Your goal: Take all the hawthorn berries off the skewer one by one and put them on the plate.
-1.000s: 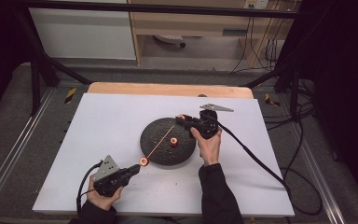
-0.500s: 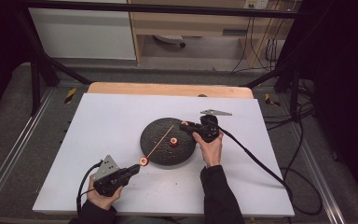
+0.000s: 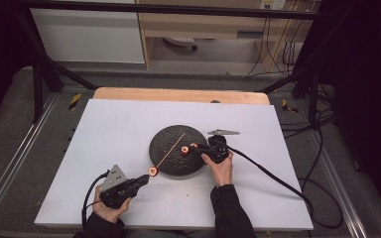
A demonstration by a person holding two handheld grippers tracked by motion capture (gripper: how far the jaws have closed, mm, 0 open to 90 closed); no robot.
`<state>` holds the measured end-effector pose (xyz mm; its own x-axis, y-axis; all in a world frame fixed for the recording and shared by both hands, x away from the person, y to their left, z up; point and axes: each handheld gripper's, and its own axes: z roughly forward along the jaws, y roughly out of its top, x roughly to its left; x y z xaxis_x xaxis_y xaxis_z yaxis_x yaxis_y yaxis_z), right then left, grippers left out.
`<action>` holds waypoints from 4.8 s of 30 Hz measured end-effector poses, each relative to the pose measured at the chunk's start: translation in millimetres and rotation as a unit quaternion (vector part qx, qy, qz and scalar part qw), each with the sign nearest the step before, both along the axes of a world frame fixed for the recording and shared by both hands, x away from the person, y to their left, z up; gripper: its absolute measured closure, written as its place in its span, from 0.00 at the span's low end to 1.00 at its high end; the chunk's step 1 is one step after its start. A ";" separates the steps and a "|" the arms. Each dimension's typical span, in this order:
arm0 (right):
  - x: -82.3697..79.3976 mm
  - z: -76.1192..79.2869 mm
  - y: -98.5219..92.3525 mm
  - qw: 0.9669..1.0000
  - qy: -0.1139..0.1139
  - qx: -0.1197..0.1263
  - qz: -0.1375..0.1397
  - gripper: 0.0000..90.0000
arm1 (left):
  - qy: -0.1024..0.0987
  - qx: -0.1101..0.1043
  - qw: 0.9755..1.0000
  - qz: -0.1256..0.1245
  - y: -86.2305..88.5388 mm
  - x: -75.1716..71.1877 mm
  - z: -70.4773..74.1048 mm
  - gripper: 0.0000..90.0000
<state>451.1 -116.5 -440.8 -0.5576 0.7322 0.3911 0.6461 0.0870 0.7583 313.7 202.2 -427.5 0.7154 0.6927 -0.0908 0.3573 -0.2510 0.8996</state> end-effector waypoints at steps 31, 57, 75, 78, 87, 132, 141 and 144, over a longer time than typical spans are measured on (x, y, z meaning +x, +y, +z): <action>-36.0 27.3 -1.7 0.998 -0.047 0.035 0.027 0.10 | 0.001 0.004 1.000 0.002 -1.1 0.5 -0.5 0.98; -67.5 20.7 61.3 0.992 -0.032 0.093 0.082 0.30 | -0.003 0.010 1.000 0.002 -7.5 -0.3 -0.9 0.98; -68.0 8.3 69.6 0.985 0.020 0.125 0.118 0.64 | -0.007 0.013 1.000 -0.001 -16.7 -0.6 -2.1 0.98; -68.1 8.0 69.6 0.984 0.024 0.130 0.123 0.69 | -0.006 0.012 1.000 -0.001 -16.8 -0.6 -2.2 0.98; -66.4 13.9 66.6 0.982 0.023 0.138 0.128 0.80 | -0.012 0.005 1.000 -0.004 -15.7 -1.8 -0.3 0.98; -15.2 95.9 -1.9 0.990 -0.047 0.133 0.029 0.82 | -0.025 -0.003 1.000 -0.002 -8.1 -5.8 4.3 0.98; 4.3 103.7 -16.8 0.991 -0.049 0.126 -0.002 0.82 | -0.022 -0.001 1.000 0.000 -6.5 -5.1 3.4 0.98; 9.2 102.1 -19.1 0.991 -0.048 0.122 -0.011 0.82 | -0.021 -0.001 1.000 0.002 -5.1 -4.9 3.0 0.98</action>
<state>460.2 -135.7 -338.7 -0.5865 0.6345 0.5034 0.5694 -0.1190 0.8134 308.8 197.1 -424.5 0.7159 0.6954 -0.0622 0.3210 -0.2487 0.9138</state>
